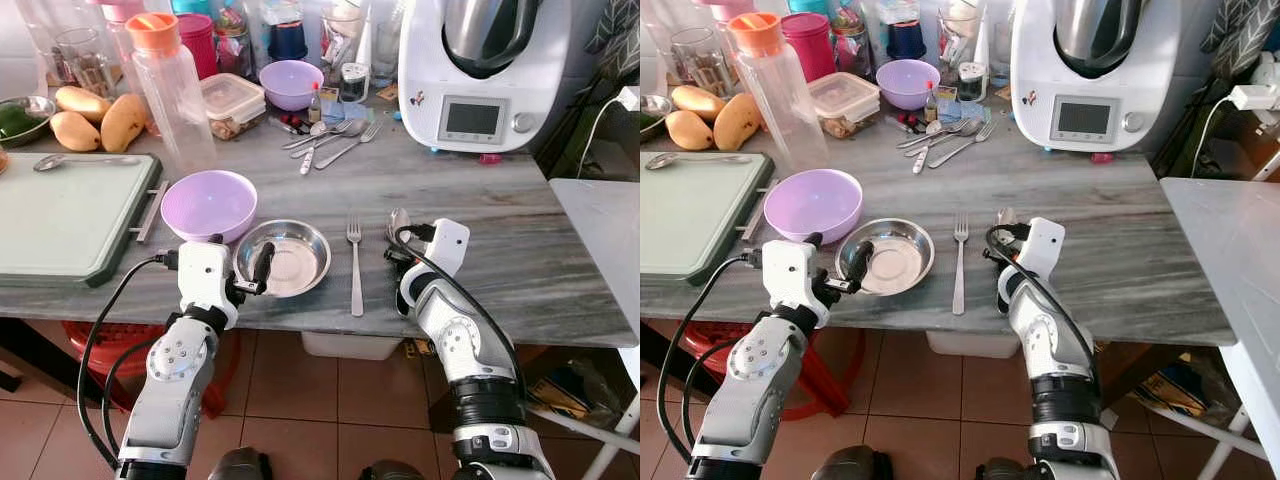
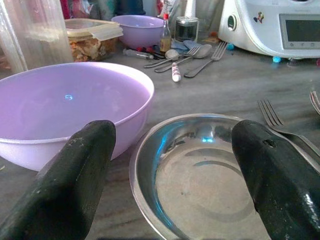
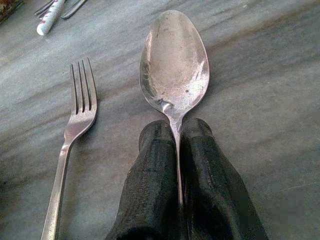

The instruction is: Setting the table

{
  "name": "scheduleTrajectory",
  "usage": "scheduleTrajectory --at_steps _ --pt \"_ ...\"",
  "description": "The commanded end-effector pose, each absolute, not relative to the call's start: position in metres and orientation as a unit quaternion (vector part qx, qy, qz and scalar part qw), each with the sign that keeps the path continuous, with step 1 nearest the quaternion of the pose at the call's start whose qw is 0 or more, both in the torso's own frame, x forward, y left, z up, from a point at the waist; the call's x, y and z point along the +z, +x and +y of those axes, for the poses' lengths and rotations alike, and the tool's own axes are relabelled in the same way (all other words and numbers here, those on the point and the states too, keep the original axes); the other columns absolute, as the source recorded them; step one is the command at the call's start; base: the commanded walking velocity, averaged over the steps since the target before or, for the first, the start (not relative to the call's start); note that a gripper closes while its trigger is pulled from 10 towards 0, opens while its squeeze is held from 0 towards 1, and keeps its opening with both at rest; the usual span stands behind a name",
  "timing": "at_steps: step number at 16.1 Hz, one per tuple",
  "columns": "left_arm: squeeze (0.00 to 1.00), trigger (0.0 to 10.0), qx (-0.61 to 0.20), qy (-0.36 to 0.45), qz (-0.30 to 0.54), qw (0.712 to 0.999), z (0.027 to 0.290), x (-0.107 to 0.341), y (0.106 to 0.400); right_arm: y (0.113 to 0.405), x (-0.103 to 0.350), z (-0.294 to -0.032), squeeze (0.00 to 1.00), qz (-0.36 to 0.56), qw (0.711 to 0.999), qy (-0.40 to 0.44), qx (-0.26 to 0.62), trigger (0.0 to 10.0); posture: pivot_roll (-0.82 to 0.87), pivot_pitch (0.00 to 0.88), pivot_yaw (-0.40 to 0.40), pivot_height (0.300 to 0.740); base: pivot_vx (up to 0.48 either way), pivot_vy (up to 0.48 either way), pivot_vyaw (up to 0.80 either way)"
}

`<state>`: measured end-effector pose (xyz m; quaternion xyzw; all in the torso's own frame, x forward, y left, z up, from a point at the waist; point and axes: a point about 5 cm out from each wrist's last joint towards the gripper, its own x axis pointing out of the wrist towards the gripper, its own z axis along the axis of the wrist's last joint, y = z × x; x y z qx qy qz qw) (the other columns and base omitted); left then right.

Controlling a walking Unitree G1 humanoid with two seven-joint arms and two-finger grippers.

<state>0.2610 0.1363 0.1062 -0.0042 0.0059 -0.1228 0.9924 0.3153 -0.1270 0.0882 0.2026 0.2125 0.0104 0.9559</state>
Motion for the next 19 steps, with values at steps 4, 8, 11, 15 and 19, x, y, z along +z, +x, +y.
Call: scheduleTrajectory --at_steps 4,8,11,15,19 --pt "0.0 10.0 -0.126 -0.003 0.004 0.992 0.134 0.107 0.263 0.313 0.08 -0.112 0.0 0.241 0.949 0.199 0.036 10.0 0.0 0.013 -0.007 0.719 0.0 0.0 0.0" --pt "0.0 10.0 -0.127 -0.004 0.003 0.992 0.134 0.107 0.263 0.313 0.079 -0.113 1.0 0.242 0.95 0.196 0.037 10.0 0.0 0.011 -0.007 0.719 0.0 0.0 0.0" --pt "0.0 10.0 -0.126 -0.003 0.004 0.992 0.134 0.107 0.264 0.311 0.076 -0.117 1.0 0.246 0.95 0.189 0.036 10.0 0.0 0.011 -0.006 0.719 0.0 0.0 0.0" --pt "0.0 10.0 -0.127 -0.002 0.005 0.992 0.135 0.107 0.264 0.31 0.075 -0.121 1.0 0.247 0.951 0.185 0.036 10.0 0.0 0.011 -0.004 0.719 0.0 0.0 0.0" --pt "0.0 10.0 -0.127 -0.001 0.003 0.992 0.134 0.108 0.265 0.308 0.081 -0.126 1.0 0.228 0.959 0.162 0.044 10.0 -0.01 0.009 -0.001 0.719 0.0 0.0 0.0"
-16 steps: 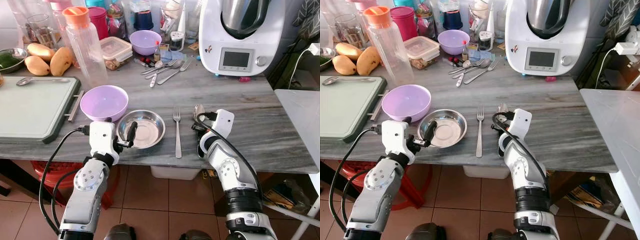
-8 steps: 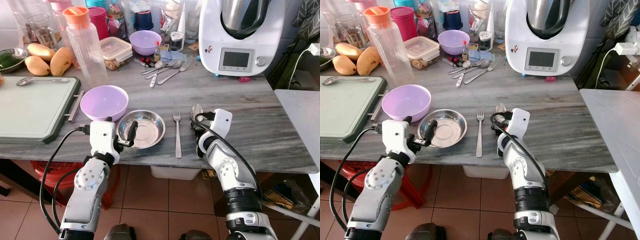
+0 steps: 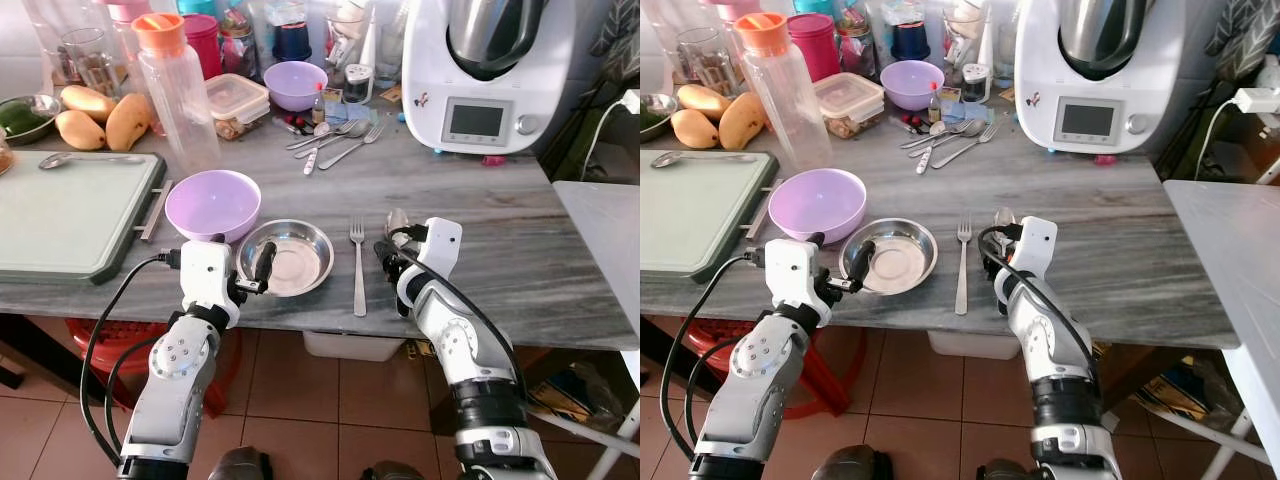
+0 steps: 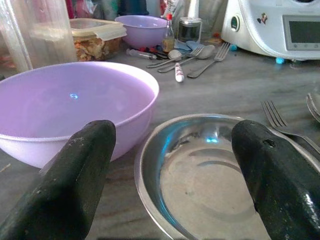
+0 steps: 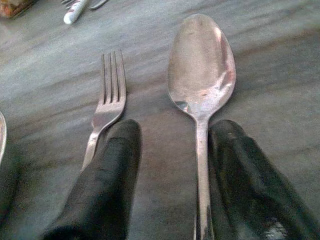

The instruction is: Setting the table

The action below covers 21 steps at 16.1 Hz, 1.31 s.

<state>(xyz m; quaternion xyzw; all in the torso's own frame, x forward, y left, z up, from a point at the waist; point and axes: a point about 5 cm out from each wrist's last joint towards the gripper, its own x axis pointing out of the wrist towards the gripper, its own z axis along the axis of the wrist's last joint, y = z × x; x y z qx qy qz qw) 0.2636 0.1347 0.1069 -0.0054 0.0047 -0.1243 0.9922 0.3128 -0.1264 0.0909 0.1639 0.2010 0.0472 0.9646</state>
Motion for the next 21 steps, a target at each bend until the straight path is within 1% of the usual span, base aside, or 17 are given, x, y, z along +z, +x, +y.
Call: scheduleTrajectory --at_steps 1,4,5,8,12,15,16,18,19,20,21 --pt "0.0 10.0 -0.128 -0.001 0.003 0.992 0.134 0.108 0.265 0.307 0.086 -0.127 1.0 0.207 0.966 0.146 0.049 10.0 -0.01 0.008 -0.001 0.719 0.0 0.0 0.0" --pt "0.0 10.0 -0.127 -0.003 0.001 0.992 0.134 0.108 0.266 0.306 0.092 -0.127 1.0 0.184 0.971 0.145 0.052 10.0 -0.01 0.006 -0.002 0.719 0.0 0.0 0.0" --pt "0.0 10.0 -0.127 -0.002 0.001 0.992 0.134 0.108 0.267 0.308 0.098 -0.129 1.0 0.156 0.977 0.136 0.048 10.0 -0.01 0.004 -0.001 0.719 0.0 0.0 0.0" --pt "0.0 10.0 -0.128 -0.003 -0.003 0.992 0.134 0.11 0.268 0.313 0.113 -0.13 1.0 0.107 0.982 0.144 0.049 10.0 -0.01 0.0 0.001 0.719 0.0 0.0 0.0" --pt "0.0 10.0 -0.125 -0.005 -0.01 0.992 0.135 0.111 0.269 0.313 0.129 -0.133 1.0 0.041 0.989 0.132 0.043 10.0 0.0 0.0 0.001 0.719 0.0 0.0 0.0" --pt "0.0 10.0 -0.09 -0.004 -0.006 0.996 0.139 0.108 0.268 0.303 0.138 -0.144 1.0 -0.023 0.996 0.078 0.028 10.0 0.0 0.0 0.003 0.719 0.0 0.0 0.0" --pt "0.0 10.0 -0.081 -0.006 -0.001 0.997 0.139 0.105 0.267 0.295 0.14 -0.147 1.0 -0.044 0.997 0.048 0.029 10.0 -0.01 0.0 0.002 0.719 0.0 0.0 0.0" --pt "0.0 10.0 -0.083 -0.01 0.011 0.996 0.138 0.102 0.266 0.287 0.137 -0.15 1.0 -0.046 0.998 0.026 0.025 10.0 -0.01 0.0 0.004 0.719 0.0 0.0 0.0" --pt "0.0 10.0 -0.083 0.0 0.006 0.997 0.139 0.102 0.267 0.282 0.134 -0.154 0.75 -0.041 0.999 0.016 0.018 10.0 -0.02 0.0 0.006 0.719 0.0 0.0 0.0" --pt "0.0 10.0 -0.082 0.004 0.001 0.997 0.14 0.103 0.27 0.279 0.131 -0.157 0.0 -0.041 0.999 0.015 0.015 10.0 -0.02 0.0 0.008 0.719 0.0 0.0 0.0" --pt "0.0 10.0 -0.079 0.007 -0.005 0.997 0.141 0.106 0.274 0.276 0.13 -0.159 0.0 -0.045 0.999 0.007 0.01 10.0 -0.02 0.0 0.009 0.719 0.0 0.0 0.0"
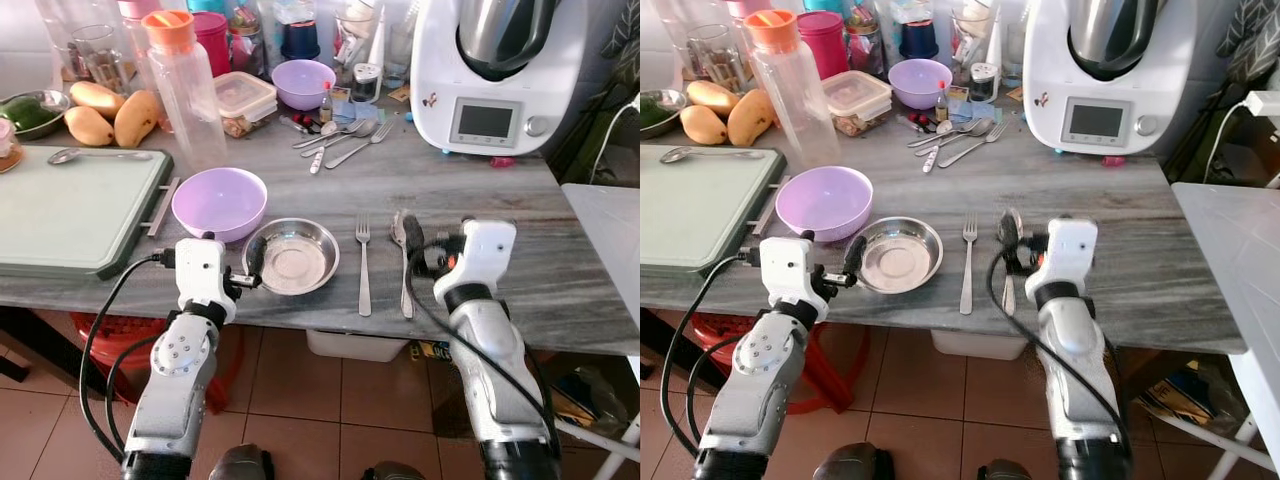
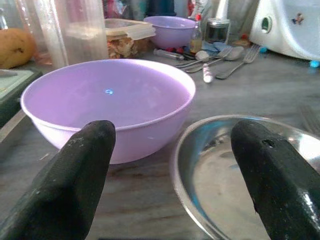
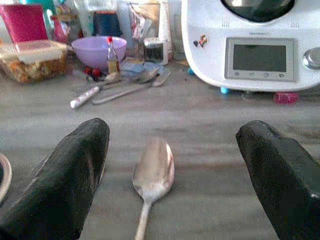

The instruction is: Setting the table

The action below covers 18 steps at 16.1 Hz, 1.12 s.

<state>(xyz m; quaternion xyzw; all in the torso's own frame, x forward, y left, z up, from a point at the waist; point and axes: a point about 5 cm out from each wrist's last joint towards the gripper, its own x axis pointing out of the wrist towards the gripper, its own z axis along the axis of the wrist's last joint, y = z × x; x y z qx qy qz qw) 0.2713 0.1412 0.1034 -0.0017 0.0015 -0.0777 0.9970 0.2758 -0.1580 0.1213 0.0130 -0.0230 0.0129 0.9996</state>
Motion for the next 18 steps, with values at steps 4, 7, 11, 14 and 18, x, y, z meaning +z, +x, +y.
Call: scheduleTrajectory --at_steps 4,7,11,14,18 --pt "0.0 10.0 -0.08 0.009 -0.005 0.997 0.1393 0.1068 0.2757 0.2754 0.1314 -0.1594 0.0 -0.051 0.999 0.011 0.001 10.0 -0.03 0.0 0.012 0.719 -0.134 0.0 0.0" --pt "0.0 10.0 -0.079 0.01 -0.005 0.997 0.1391 0.105 0.2734 0.2749 0.1317 -0.1571 0.0 -0.051 0.999 0.01 0.009 10.0 -0.02 0.0 0.006 0.719 -0.28 0.0 0.0" --pt "0.0 10.0 -0.076 0.009 -0.005 0.997 0.1397 0.1052 0.2739 0.2773 0.1329 -0.1585 0.0 -0.053 0.999 0.008 0.007 10.0 -0.02 0.0 0.005 0.719 -0.277 0.0 0.0" --pt "0.0 10.0 -0.076 0.01 -0.006 0.997 0.1405 0.1058 0.2747 0.277 0.1327 -0.1589 0.0 -0.053 0.999 0.007 0.005 10.0 -0.02 0.0 0.005 0.719 -0.289 0.0 0.0" --pt "0.0 10.0 -0.078 0.01 -0.005 0.997 0.14 0.1055 0.2742 0.2755 0.131 -0.1602 0.0 -0.05 0.999 0.006 0.002 10.0 -0.02 0.0 0.004 0.719 -0.283 0.0 0.0"
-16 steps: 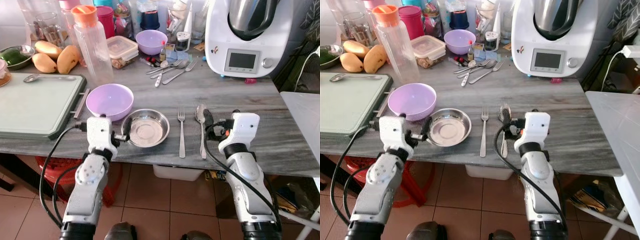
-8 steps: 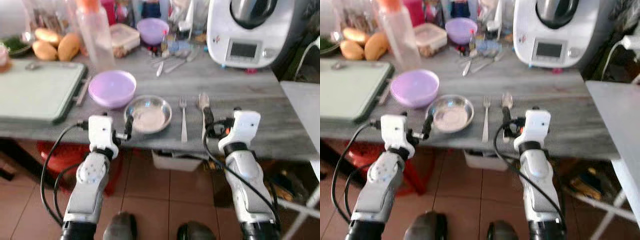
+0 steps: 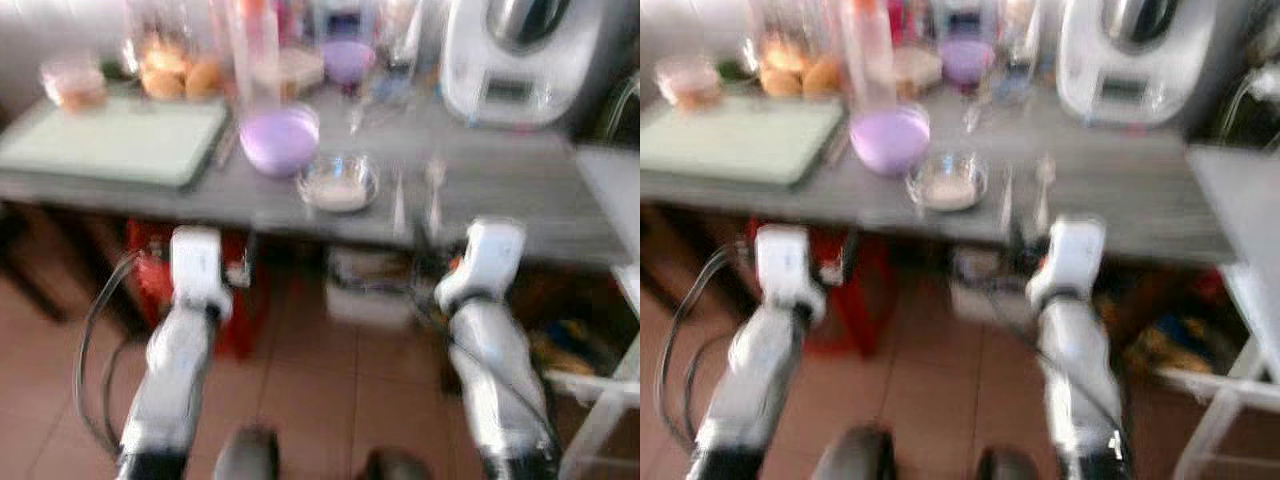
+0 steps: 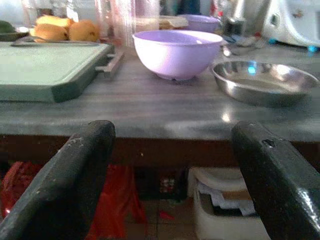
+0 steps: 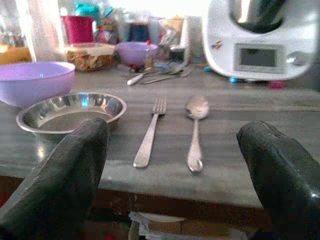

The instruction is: Setting the table

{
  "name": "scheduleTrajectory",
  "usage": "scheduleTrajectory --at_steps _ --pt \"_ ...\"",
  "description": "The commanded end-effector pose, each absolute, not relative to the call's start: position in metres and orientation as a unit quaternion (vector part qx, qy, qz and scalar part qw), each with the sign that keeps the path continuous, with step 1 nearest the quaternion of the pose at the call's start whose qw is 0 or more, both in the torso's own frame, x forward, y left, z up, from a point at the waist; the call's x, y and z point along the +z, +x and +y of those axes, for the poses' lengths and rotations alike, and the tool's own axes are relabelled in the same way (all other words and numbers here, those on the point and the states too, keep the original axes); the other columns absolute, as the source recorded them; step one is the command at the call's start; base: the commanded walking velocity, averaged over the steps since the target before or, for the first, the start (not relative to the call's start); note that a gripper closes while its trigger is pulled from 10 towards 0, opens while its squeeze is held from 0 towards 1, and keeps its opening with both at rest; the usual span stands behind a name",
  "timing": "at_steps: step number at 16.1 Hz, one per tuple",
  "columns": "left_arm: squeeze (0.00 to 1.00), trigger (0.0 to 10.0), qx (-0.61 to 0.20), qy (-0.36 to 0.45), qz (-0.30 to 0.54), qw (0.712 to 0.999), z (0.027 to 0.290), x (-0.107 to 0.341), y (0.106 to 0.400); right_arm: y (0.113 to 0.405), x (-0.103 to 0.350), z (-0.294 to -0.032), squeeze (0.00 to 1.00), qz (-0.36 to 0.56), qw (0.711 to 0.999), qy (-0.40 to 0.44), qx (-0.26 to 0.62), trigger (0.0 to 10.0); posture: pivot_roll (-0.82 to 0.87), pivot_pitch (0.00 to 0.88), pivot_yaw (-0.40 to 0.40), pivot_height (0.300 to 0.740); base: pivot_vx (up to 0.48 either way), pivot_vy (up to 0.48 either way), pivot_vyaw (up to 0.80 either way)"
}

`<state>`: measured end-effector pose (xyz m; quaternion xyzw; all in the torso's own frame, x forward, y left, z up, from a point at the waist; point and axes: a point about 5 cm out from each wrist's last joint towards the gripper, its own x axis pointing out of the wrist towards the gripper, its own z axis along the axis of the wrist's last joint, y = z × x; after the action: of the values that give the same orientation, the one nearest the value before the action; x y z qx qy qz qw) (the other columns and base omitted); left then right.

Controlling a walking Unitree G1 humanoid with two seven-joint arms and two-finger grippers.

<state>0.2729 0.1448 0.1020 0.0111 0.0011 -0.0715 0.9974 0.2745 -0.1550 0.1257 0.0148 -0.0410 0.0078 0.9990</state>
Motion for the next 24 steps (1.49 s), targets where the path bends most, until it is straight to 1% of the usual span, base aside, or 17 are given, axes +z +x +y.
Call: scheduleTrajectory --at_steps 1,11,17,24 --pt "0.0 10.0 -0.078 0.01 -0.005 0.997 0.1398 0.1054 0.274 0.2755 0.131 -0.1604 0.0 -0.05 0.999 0.006 0.001 10.0 -0.02 0.0 0.004 0.719 -0.277 0.0 0.0" --pt "0.0 10.0 -0.082 0.01 -0.005 0.997 0.1389 0.1056 0.2742 0.2771 0.1305 -0.1611 0.0 -0.048 0.999 0.006 -0.002 10.0 -0.02 0.0 0.005 0.719 -0.287 0.0 0.0" --pt "0.0 10.0 -0.095 0.002 -0.021 0.995 0.1372 0.1109 0.2747 0.2771 0.1312 -0.1623 0.0 -0.047 0.999 0.004 -0.003 10.0 -0.02 0.0 0.004 0.719 0.0 0.0 0.0" --pt "0.0 10.0 -0.095 0.002 -0.022 0.995 0.1379 0.1112 0.275 0.2789 0.1314 -0.1613 0.0 -0.048 0.999 0.003 0.0 10.0 -0.02 0.0 0.003 0.719 0.0 -0.444 0.0"
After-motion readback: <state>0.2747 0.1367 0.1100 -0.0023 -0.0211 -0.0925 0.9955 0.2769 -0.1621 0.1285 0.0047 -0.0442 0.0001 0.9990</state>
